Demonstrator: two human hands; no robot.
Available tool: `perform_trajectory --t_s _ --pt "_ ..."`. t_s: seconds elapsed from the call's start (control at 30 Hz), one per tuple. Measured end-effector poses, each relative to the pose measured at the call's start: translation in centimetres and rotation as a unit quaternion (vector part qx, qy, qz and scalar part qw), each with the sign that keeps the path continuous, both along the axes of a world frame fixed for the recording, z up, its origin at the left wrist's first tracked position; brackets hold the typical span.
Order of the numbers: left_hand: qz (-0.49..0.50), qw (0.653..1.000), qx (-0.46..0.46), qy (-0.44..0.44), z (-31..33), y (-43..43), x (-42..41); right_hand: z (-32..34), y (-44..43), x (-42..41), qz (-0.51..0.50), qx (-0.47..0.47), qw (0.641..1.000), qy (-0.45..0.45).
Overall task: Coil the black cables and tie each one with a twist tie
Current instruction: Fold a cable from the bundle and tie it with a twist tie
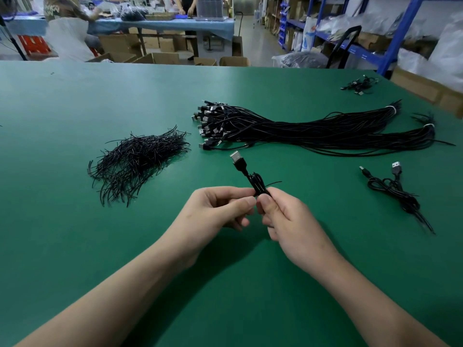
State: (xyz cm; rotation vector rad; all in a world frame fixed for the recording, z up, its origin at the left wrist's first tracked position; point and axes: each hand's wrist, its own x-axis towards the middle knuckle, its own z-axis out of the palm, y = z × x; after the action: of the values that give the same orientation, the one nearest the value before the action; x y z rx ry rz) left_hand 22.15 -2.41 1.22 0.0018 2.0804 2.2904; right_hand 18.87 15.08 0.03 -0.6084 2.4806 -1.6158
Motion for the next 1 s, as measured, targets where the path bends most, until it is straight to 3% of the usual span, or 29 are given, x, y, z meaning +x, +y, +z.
perform_trajectory --t_s 0.13,0.37,0.73,1.0 --pt "-0.03 0.999 0.026 0.014 -0.3 -0.5 -0.1 0.0 0.1 0.3 0.024 -0.034 0.999 -0.005" --pt "-0.044 0.993 -0.059 0.092 -0.1 -1.5 -0.4 0.8 -0.2 1.0 0.094 -0.157 0.979 -0.088" --pt "-0.024 0.99 -0.073 0.119 -0.4 -1.7 -0.5 0.7 -0.5 1.2 0.137 -0.175 0.964 -0.146" --pt "-0.077 0.994 0.009 0.078 -1.1 -1.5 -0.4 1.1 -0.5 1.4 0.14 -0.146 0.965 -0.166"
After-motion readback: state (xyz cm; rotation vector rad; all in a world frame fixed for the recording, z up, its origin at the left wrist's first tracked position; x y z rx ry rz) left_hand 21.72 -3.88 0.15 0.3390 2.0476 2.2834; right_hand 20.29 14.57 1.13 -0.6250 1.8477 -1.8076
